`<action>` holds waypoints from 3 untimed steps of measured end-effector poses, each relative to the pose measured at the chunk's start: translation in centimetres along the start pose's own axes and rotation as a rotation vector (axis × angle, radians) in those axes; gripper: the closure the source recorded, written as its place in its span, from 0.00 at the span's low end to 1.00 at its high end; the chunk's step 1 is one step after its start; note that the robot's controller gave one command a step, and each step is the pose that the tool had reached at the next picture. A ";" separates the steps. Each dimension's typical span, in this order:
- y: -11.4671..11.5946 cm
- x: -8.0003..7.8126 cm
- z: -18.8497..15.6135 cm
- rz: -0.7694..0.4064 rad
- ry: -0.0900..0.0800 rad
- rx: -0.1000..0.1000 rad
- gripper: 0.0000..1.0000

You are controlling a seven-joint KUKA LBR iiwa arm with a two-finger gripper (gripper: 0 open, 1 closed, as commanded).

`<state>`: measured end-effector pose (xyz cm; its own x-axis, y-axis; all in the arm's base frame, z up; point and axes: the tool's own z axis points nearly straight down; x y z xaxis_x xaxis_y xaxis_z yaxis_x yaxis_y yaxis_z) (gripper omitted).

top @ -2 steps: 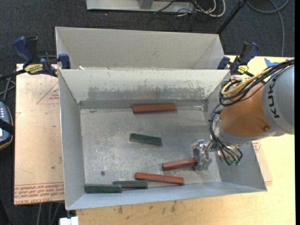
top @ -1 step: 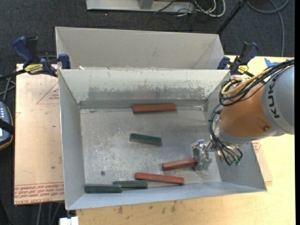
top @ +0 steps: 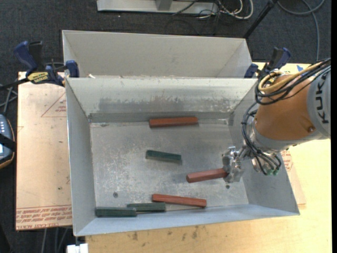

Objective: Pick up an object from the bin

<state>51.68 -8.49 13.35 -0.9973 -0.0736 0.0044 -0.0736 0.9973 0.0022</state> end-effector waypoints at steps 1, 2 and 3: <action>0.1 -0.7 -3.4 0.011 -0.013 0.003 1.00; 0.5 0.0 -6.5 0.003 0.003 0.000 1.00; -0.9 -2.5 -10.0 -0.023 -0.009 0.003 1.00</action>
Offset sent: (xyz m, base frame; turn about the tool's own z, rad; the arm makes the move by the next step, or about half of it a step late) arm -0.0016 0.0055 0.1036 -0.0084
